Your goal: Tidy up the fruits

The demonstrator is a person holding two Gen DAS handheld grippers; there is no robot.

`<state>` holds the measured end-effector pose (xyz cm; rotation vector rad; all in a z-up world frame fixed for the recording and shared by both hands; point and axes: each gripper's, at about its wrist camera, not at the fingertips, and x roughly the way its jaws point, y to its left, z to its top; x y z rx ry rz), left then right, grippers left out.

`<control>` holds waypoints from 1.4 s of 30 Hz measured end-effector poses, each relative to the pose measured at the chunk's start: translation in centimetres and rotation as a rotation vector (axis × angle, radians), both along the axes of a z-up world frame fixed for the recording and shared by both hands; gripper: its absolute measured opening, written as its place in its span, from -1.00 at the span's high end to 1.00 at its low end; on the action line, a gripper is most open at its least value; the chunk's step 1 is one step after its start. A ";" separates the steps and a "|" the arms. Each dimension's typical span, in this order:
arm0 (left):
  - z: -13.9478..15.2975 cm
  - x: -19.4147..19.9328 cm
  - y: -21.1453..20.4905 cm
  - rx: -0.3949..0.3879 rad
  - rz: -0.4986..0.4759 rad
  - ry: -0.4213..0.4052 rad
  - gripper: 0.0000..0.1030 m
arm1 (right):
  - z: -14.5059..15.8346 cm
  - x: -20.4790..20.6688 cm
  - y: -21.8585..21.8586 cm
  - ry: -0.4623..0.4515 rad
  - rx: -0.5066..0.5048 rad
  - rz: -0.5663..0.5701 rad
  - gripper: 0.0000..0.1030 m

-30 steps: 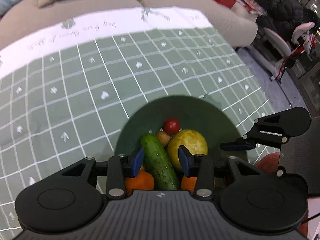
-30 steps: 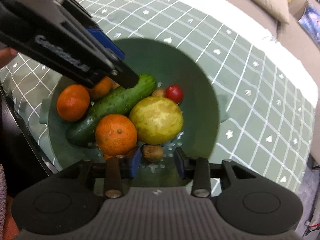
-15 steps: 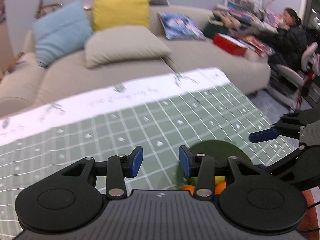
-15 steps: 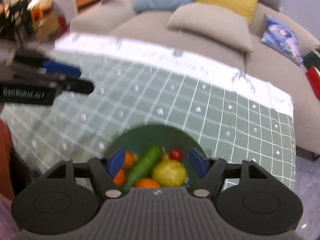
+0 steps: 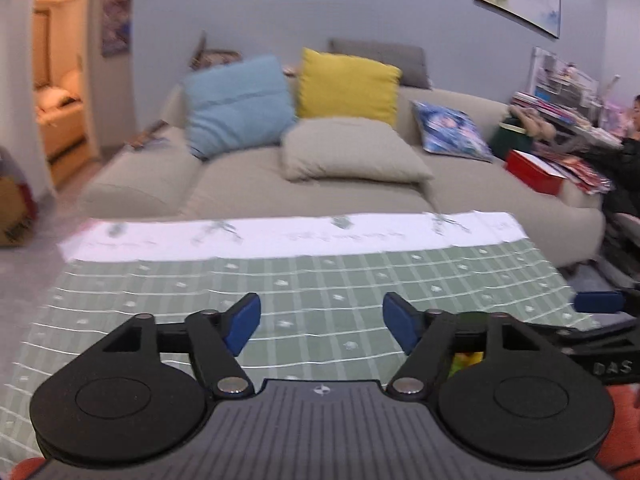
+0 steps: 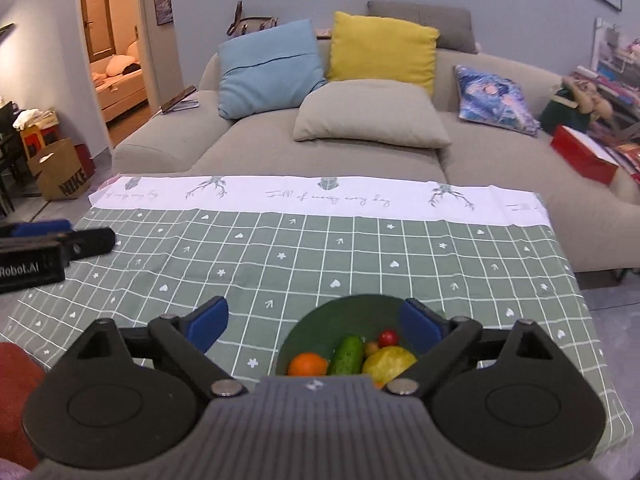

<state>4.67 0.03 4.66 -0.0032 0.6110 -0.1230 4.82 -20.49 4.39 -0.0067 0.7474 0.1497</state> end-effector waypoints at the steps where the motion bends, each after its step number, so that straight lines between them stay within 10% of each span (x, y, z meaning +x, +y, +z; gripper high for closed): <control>1: 0.0 -0.5 0.1 0.019 0.005 -0.010 -0.66 | -0.1 -0.5 0.2 -0.003 0.000 -0.009 -0.82; 42: -6.2 -3.8 0.3 0.148 0.050 0.233 -0.75 | -5.6 -3.7 3.7 0.118 -0.055 0.010 -0.91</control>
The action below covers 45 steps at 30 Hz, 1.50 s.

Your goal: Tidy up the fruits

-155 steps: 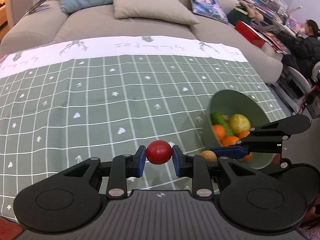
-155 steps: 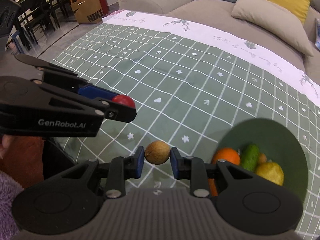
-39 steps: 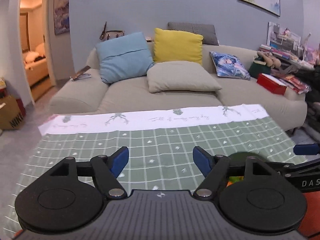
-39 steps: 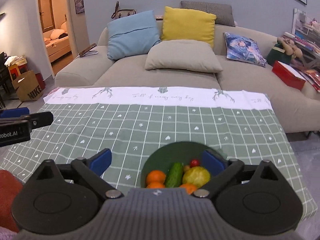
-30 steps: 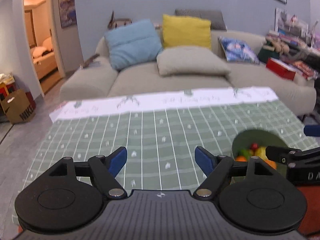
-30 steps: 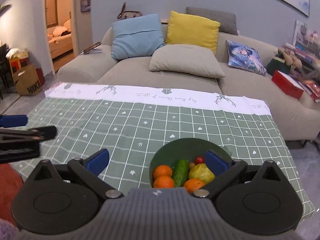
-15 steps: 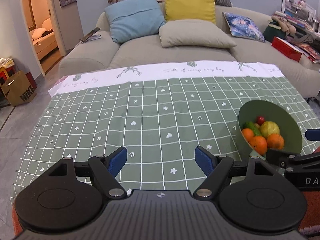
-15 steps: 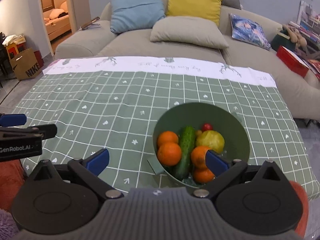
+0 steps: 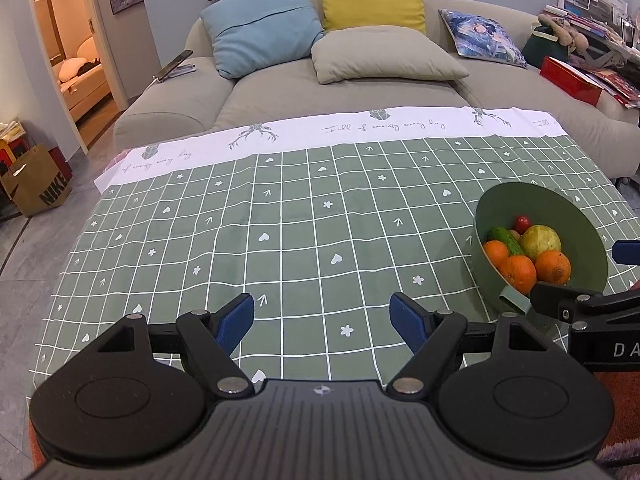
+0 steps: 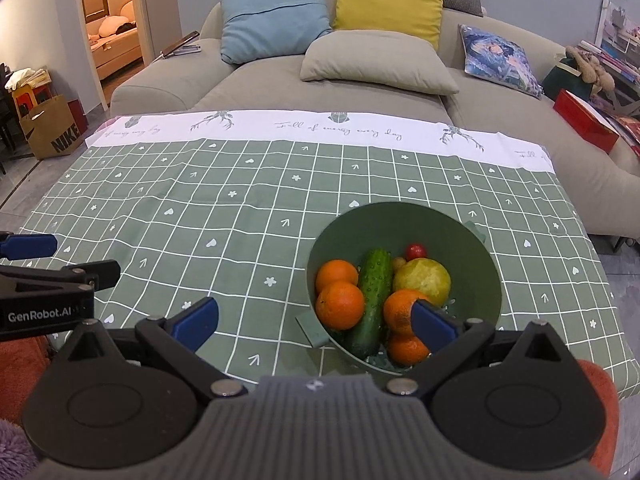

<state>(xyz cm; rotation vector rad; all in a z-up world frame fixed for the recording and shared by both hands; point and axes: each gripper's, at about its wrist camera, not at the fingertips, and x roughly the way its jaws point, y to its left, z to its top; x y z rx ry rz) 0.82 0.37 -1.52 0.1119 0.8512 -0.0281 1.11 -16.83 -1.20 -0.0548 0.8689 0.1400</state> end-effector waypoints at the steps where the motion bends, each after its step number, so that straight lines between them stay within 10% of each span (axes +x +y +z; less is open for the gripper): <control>1: 0.0 0.0 0.0 0.000 0.000 0.001 -0.75 | 0.0 0.0 0.0 -0.001 -0.001 0.002 -0.91; 45: 0.0 0.1 0.0 0.008 0.004 0.005 -0.75 | 0.3 -0.2 0.5 -0.005 -0.007 0.013 -0.91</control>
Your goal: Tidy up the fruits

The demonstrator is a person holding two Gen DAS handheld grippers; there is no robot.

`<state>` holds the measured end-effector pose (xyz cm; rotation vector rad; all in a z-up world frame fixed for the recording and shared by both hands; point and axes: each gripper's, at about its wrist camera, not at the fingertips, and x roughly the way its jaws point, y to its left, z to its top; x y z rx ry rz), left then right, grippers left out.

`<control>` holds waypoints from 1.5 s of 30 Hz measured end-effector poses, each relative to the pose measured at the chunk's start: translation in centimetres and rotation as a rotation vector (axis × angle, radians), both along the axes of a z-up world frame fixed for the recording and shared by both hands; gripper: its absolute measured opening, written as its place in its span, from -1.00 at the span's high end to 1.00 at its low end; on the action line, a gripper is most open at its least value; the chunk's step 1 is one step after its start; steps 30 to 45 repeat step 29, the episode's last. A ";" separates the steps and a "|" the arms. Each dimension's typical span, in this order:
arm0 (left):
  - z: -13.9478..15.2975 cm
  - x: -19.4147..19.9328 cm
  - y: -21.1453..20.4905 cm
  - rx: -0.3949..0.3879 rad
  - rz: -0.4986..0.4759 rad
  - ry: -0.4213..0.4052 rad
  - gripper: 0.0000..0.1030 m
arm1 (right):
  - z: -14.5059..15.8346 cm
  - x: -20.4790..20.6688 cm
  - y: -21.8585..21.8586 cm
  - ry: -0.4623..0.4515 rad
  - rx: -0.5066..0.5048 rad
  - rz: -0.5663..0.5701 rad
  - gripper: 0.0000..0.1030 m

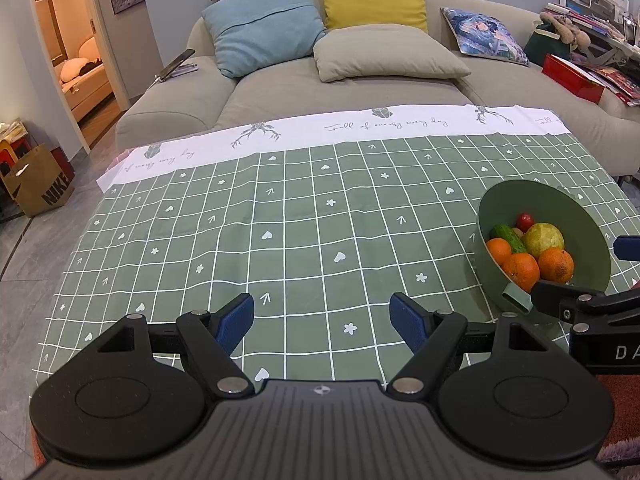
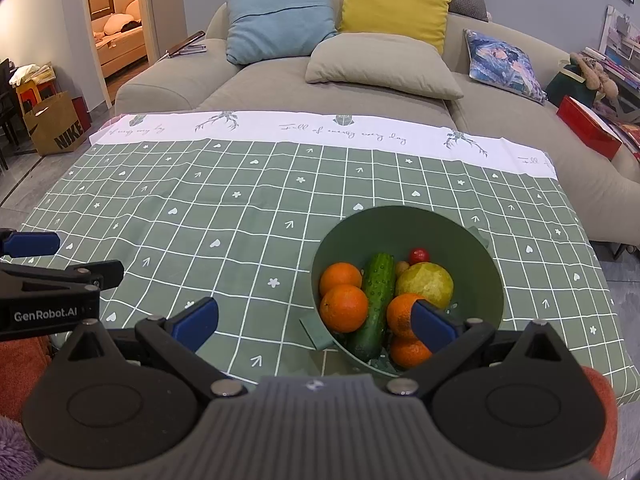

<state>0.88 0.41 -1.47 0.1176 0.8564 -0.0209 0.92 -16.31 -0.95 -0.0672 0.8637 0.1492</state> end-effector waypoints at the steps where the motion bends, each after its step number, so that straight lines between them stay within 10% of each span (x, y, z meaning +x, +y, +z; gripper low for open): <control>1: 0.0 0.0 0.0 0.000 0.000 0.000 -0.75 | 0.0 0.0 0.0 0.001 0.000 0.001 -0.91; 45: 0.4 -0.2 0.3 -0.013 -0.001 -0.012 -0.75 | -0.4 0.1 0.2 0.010 0.001 0.003 -0.91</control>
